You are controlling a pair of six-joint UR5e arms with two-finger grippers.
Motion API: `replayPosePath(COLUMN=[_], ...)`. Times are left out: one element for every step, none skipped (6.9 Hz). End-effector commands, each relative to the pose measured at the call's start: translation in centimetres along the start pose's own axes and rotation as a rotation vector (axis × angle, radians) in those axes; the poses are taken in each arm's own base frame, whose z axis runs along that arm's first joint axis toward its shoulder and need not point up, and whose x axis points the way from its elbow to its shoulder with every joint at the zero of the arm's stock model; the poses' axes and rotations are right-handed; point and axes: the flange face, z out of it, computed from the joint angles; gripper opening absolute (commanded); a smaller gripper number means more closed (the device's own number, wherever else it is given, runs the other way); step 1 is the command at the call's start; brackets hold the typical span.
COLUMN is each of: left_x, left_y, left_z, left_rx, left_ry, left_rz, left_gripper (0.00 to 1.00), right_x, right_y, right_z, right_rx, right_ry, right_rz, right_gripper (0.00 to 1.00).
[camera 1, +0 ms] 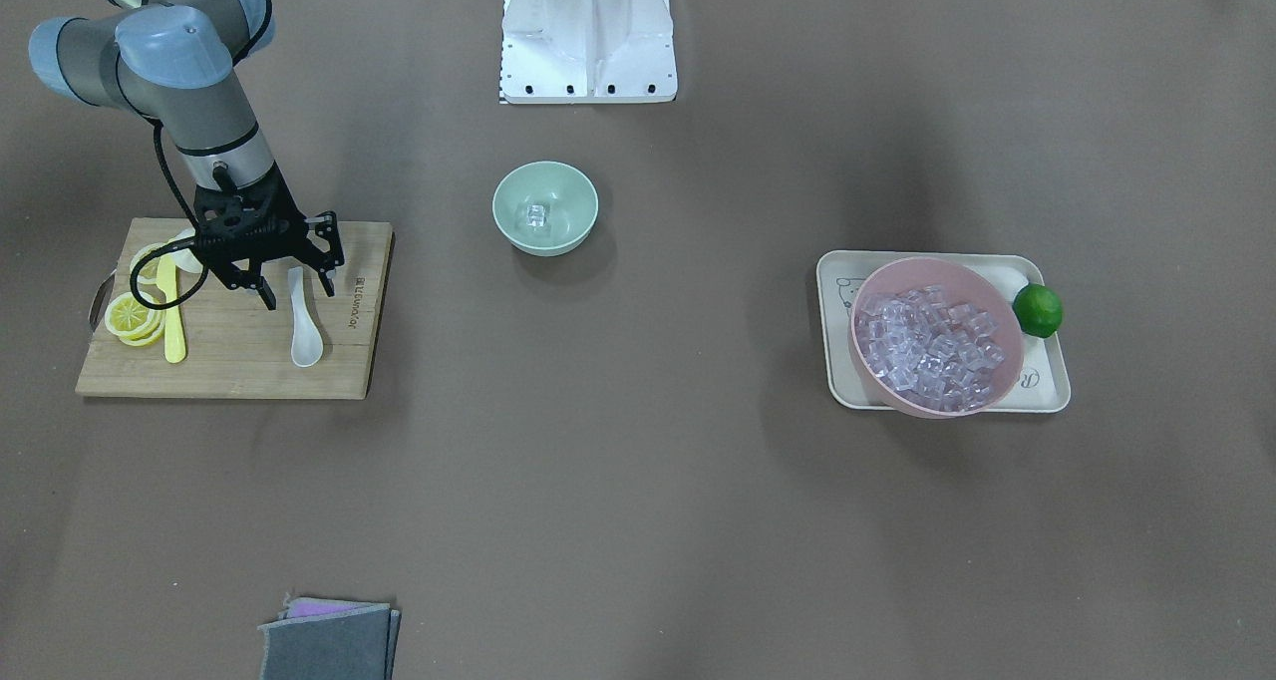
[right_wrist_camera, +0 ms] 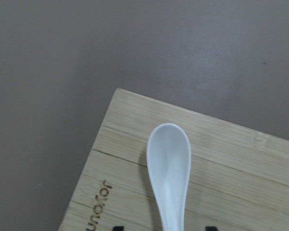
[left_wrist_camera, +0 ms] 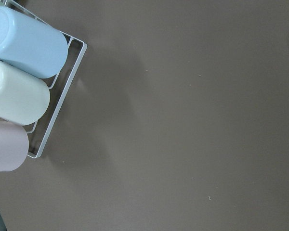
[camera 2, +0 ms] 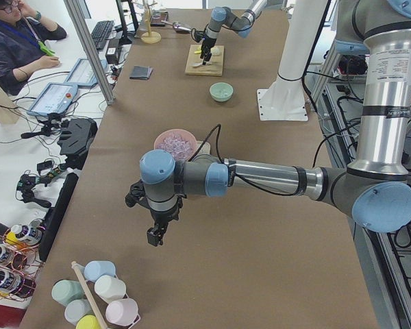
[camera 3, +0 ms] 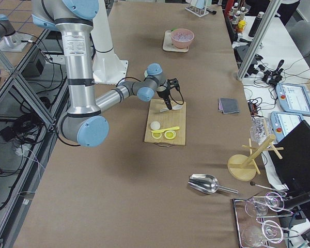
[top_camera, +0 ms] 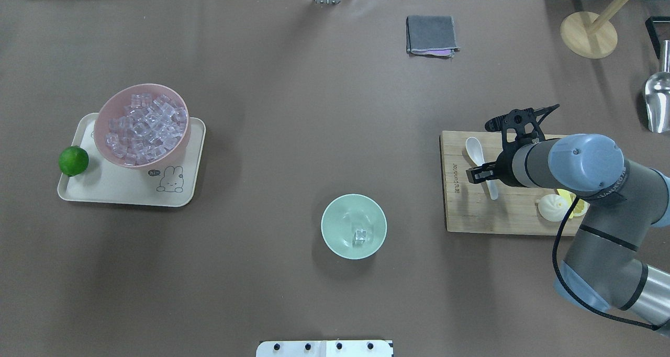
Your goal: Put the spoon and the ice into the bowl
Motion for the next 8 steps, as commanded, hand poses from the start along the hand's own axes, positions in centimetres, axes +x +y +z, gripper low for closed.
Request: replayPosePath(left_x=[0.03,0.03,0.03,0.03,0.02,0.06,0.06,0.03], left_y=[-0.08,-0.08,-0.08,-0.08,0.01,-0.02,-0.02,-0.08], left_z=[-0.06,-0.06,-0.06,-0.06,-0.01,-0.06,-0.06,-0.06], left_rx=[0.001,0.001,0.001,0.001,0.0,0.001,0.001,0.001], left_ry=[0.0,0.0,0.0,0.0,0.0,0.0,0.0,0.0], left_rz=[0.001,0.001,0.001,0.001,0.002,0.003,0.003,0.003], left_gripper=[0.98,0.99,0.98,0.98,0.98,0.98,0.98,0.98], right_x=[0.64,0.79,1.04,1.02,1.14,0.96,0.68,0.44], right_y=[0.4,0.51,0.7,0.77,0.84,0.83,0.84,0.94], right_z=[0.55,0.6,0.73,0.82,1.03,0.96,0.96,1.01], right_rx=[-0.012,-0.014,-0.017,-0.019,-0.022,-0.022,-0.024,-0.024], right_ry=[0.014,0.016,0.021,0.022,0.025,0.021,0.017,0.015], right_rz=[0.031,0.044,0.054,0.058,0.058,0.059,0.061,0.057], right_gripper=[0.5,0.49,0.49,0.49,0.49,0.49,0.49,0.48])
